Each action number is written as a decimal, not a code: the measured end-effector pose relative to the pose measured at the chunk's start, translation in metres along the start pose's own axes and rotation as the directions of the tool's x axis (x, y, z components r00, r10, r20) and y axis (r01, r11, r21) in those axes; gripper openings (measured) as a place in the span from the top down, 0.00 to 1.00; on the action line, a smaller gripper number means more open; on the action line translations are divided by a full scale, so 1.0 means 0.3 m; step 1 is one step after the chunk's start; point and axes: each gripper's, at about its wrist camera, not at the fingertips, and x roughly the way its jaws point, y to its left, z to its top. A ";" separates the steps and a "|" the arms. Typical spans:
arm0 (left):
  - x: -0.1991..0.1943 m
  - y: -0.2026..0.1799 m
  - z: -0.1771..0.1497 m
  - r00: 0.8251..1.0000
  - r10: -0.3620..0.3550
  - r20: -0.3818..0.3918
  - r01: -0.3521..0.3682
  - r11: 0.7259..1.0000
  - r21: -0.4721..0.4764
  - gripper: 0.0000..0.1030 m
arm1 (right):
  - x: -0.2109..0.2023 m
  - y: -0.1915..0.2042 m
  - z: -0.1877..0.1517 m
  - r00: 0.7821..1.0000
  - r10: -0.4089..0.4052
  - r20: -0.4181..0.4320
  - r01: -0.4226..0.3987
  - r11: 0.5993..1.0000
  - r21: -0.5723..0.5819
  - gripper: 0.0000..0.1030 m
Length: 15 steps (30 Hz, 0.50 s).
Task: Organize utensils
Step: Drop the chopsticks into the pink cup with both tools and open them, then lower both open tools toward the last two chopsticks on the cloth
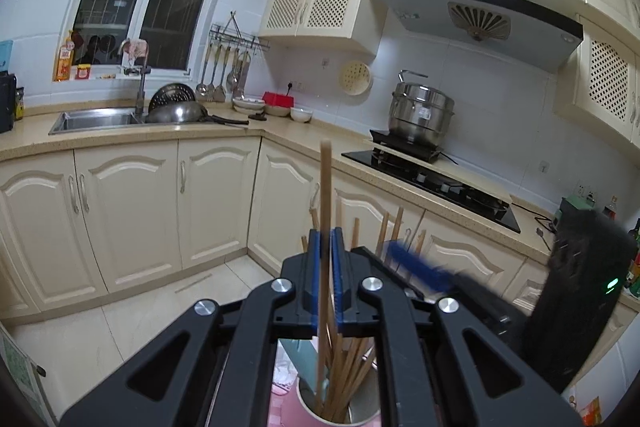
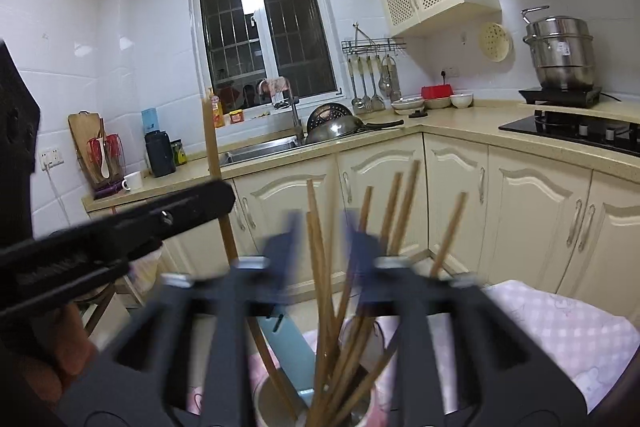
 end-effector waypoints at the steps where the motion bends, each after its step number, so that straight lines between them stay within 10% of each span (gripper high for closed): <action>1: -0.008 -0.001 0.001 1.000 -0.001 0.004 0.001 1.000 -0.003 0.71 | -0.019 -0.005 0.006 1.000 -0.004 0.011 0.004 1.000 -0.001 0.27; 6: -0.075 -0.024 0.017 0.999 0.010 0.050 -0.011 1.000 0.001 0.25 | -0.124 -0.055 0.053 0.998 -0.055 0.024 0.055 0.998 0.005 0.14; 15: -0.170 -0.102 -0.021 0.998 0.059 0.027 -0.060 0.998 0.035 0.11 | -0.239 -0.210 0.073 0.970 -0.180 -0.164 0.193 0.979 0.064 0.06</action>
